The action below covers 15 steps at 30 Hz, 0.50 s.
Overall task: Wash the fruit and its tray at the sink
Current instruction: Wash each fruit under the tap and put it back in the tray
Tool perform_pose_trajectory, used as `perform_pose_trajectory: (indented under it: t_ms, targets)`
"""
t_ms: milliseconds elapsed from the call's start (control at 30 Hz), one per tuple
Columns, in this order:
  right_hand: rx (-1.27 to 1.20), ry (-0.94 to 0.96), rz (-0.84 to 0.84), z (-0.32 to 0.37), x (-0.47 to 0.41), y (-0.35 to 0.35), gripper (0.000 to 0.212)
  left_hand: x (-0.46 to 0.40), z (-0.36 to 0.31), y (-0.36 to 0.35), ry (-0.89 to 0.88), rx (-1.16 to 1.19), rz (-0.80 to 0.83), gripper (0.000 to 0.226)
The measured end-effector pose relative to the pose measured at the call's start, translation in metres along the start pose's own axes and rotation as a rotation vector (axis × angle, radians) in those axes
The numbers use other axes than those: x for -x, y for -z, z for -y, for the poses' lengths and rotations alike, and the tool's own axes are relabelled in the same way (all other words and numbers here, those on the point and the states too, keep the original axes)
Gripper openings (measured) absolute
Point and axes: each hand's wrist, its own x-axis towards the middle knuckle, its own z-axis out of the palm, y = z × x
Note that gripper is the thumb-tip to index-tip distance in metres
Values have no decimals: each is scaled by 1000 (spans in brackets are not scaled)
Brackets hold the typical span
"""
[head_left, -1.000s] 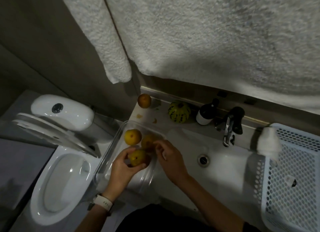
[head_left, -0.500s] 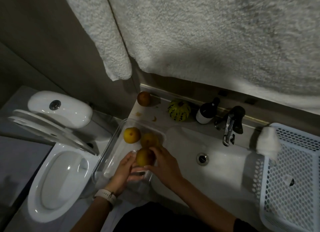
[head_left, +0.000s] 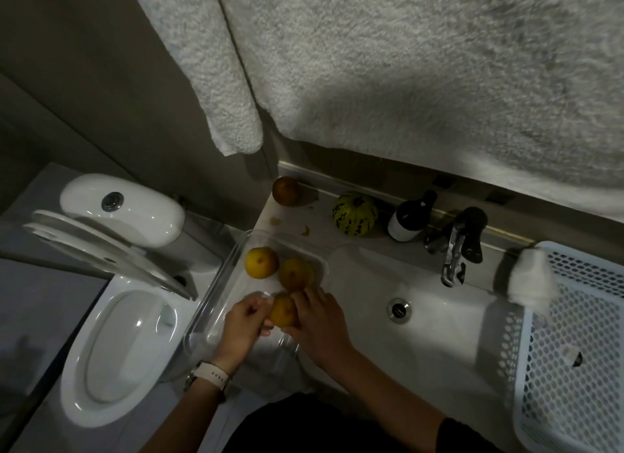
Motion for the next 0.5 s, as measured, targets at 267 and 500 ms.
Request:
perform_pose_trajectory:
  t_ms: [267,500]
  targets:
    - [-15,9,50,-7,-2,4,51,-5,3,0,-39,-90,-10,18]
    - [-60,22,68,-9,-2,4,48,-7,0,-1,-81,-101,-21,22]
